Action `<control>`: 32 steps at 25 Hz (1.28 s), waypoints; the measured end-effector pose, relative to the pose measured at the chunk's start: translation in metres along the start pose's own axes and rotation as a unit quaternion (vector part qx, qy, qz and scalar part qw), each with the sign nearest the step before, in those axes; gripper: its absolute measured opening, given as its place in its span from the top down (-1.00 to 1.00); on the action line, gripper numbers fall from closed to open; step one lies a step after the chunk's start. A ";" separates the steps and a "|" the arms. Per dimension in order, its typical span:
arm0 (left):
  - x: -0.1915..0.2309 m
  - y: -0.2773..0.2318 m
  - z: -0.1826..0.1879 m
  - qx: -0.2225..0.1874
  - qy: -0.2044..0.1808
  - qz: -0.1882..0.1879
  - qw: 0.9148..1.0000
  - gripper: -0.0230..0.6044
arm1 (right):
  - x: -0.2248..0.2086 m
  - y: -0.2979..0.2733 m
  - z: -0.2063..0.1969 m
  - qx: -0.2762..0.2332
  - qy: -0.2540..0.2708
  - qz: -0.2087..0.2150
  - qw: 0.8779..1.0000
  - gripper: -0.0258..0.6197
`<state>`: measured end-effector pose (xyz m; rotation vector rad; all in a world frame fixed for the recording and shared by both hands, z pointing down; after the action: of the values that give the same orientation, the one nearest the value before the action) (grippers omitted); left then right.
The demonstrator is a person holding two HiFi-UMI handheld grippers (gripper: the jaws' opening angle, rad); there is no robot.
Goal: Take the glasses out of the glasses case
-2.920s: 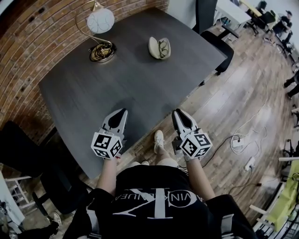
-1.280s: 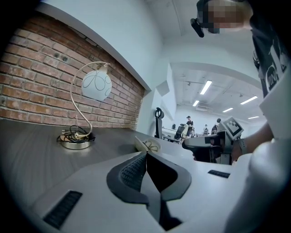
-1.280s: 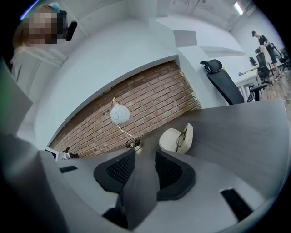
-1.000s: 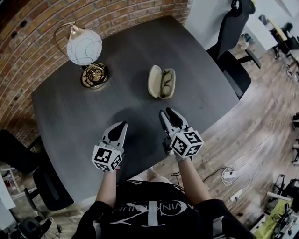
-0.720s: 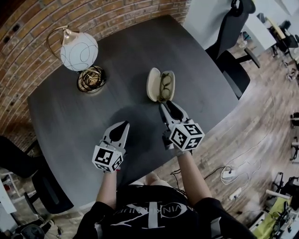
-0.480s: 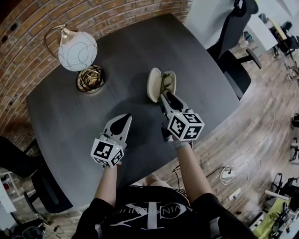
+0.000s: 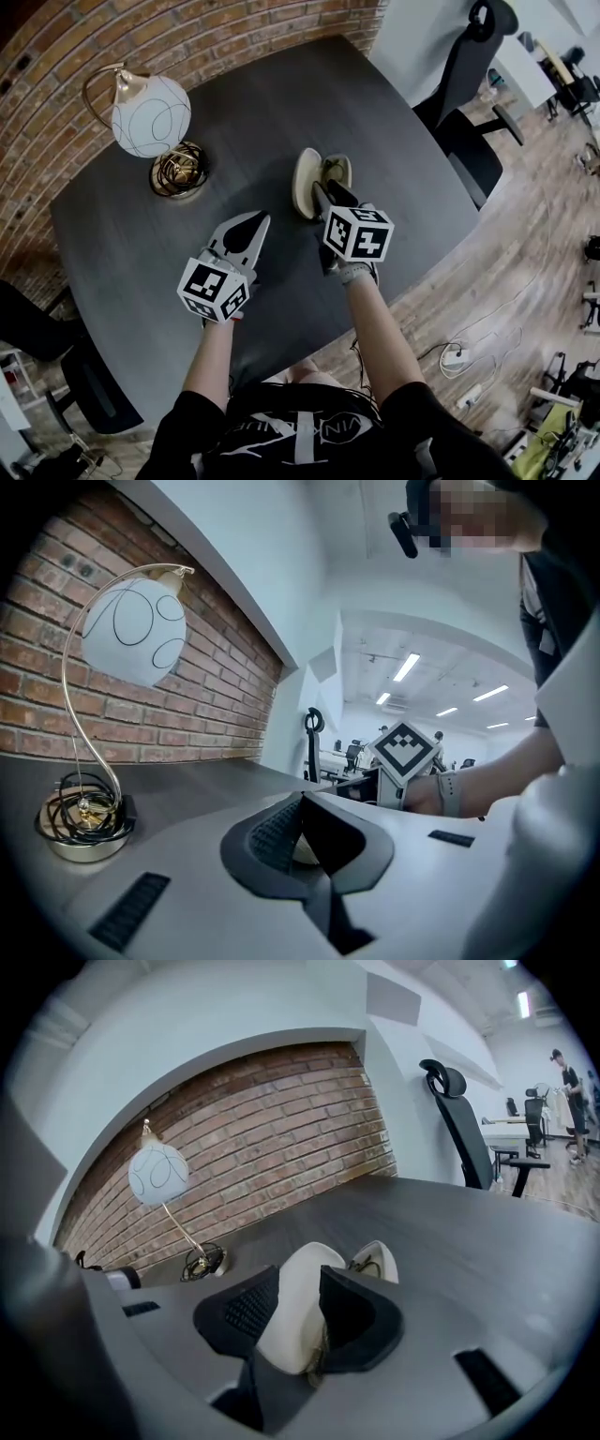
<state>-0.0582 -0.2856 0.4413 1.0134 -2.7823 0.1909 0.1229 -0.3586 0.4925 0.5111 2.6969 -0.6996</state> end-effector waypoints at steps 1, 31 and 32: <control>0.000 -0.003 -0.001 0.002 0.001 -0.004 1.000 0.88 | -0.003 -0.003 -0.002 0.008 0.002 -0.006 1.000 0.54; -0.007 -0.017 -0.040 0.054 0.028 -0.039 0.997 0.88 | -0.050 -0.031 -0.031 0.155 0.037 -0.069 0.985 0.66; -0.007 -0.017 -0.040 0.054 0.029 -0.039 0.997 0.88 | -0.051 -0.032 -0.030 0.161 0.036 -0.066 0.984 0.66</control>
<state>-0.0371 -0.2872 0.4802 1.1211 -2.7000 0.3590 0.1492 -0.3826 0.5501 0.4423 2.7135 -1.1878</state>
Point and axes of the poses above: the fingertips, and each gripper's own axes: y backward along the fingers, x to its left, z out of its top, the point moved 6 cm from there along y, backward along the fingers, and after that the axes turned 6 degrees about -x, right-handed, at the moved point
